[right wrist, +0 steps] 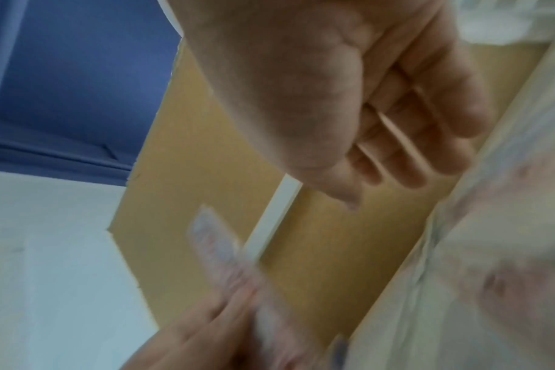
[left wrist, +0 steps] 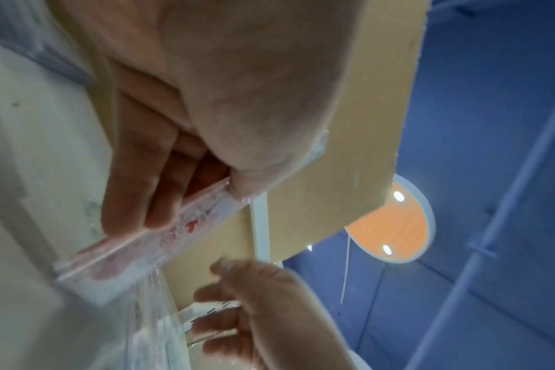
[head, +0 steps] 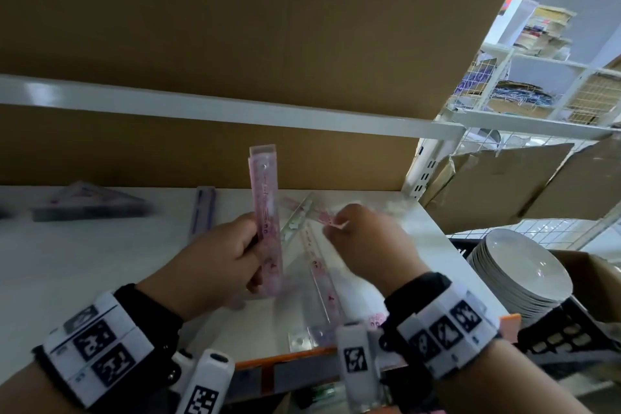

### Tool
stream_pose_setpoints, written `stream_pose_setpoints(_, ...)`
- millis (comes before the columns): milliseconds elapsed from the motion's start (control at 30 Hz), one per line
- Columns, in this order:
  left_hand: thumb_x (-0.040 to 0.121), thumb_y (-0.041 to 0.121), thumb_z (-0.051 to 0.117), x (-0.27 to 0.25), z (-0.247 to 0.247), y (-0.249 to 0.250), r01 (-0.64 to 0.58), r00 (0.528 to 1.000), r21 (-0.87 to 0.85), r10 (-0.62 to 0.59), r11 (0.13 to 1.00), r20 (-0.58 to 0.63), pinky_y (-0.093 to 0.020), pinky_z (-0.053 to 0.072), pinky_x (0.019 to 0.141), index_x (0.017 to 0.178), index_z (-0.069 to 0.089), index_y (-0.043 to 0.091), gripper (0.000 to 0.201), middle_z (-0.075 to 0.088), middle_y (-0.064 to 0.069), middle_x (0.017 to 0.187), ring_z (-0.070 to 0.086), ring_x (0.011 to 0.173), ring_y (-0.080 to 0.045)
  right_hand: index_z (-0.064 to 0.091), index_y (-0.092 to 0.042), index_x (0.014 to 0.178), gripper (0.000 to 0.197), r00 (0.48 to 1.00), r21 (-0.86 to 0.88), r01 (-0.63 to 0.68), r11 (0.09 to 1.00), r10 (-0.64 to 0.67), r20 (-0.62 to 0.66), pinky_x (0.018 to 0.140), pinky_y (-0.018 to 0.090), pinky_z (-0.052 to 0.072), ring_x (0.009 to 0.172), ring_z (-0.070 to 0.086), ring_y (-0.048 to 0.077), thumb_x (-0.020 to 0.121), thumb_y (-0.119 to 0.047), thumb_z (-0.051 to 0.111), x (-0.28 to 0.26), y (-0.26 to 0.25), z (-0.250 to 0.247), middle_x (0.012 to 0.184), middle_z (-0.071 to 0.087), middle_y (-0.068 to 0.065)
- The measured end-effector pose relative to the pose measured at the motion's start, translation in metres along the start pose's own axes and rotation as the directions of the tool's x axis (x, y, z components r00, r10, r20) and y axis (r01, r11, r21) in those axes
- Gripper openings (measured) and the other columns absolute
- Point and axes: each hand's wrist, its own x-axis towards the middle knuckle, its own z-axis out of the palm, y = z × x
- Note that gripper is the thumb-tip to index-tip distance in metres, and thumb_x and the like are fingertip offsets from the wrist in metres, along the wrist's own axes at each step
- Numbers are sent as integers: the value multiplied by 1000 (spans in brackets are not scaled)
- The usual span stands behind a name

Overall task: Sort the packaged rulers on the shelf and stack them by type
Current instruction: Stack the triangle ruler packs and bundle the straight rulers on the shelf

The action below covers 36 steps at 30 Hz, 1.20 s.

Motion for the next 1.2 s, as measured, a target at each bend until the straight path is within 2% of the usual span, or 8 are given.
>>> stream_pose_setpoints(100,100,33,51,2,-1,-6,126,992,-135,-129,983,-14,-36,59,53,97,57,30,8,73,1,75,71,61,-16,66,-17,98,31,970,-197,-90,976,131,206,68,27,51,77,61,17,87,-45,63,28,26,-7,91,68,-1)
stream_pose_setpoints(233,100,31,52,4,0,-8,138,990,-169,-140,976,1,-35,60,56,96,59,28,9,74,0,76,72,61,-19,50,-18,62,45,926,-325,-89,942,198,321,57,24,46,58,55,11,77,-55,71,45,31,-8,64,56,-5)
stream_pose_setpoints(433,101,31,49,1,2,-5,159,986,-213,-145,964,77,-25,54,48,98,57,32,9,74,-4,72,71,58,-22,51,-14,58,31,861,-458,37,888,204,466,58,24,47,54,51,11,79,-22,71,49,4,-5,61,55,-2)
stream_pose_setpoints(633,101,31,48,0,2,-7,170,985,-240,-156,956,78,-24,53,45,98,57,33,9,73,-4,71,70,56,-21,66,-13,73,14,848,-348,-85,933,251,467,50,21,45,60,59,14,77,-24,74,48,-5,-7,70,64,0)
stream_pose_setpoints(800,101,34,49,1,3,-11,180,982,-233,-160,956,104,-28,54,45,95,57,36,10,74,-3,72,71,57,-21,65,-9,99,37,851,-367,-61,928,240,466,76,30,55,89,67,20,86,-43,70,51,-10,-7,99,69,6)
stream_pose_setpoints(1000,99,36,50,0,7,-13,185,982,-325,-163,927,94,-40,59,51,94,61,42,13,73,-8,71,71,59,-26,58,-12,73,27,854,-314,-123,941,262,450,48,21,42,54,52,12,86,-33,70,53,0,-6,72,61,0)
stream_pose_setpoints(1100,100,36,51,0,9,-16,195,980,-368,-170,909,100,-49,60,54,93,62,44,15,71,-11,70,69,58,-28,70,-9,89,23,879,-209,-192,959,263,397,51,22,45,57,58,12,90,-31,65,50,10,-8,74,66,1)
stream_pose_setpoints(1200,100,35,50,0,9,-16,202,979,-390,-174,898,105,-43,59,53,93,62,44,17,71,-13,69,69,57,-28,74,-9,94,20,904,97,-339,936,295,308,57,25,50,64,63,17,89,-24,62,44,23,-12,83,74,6)
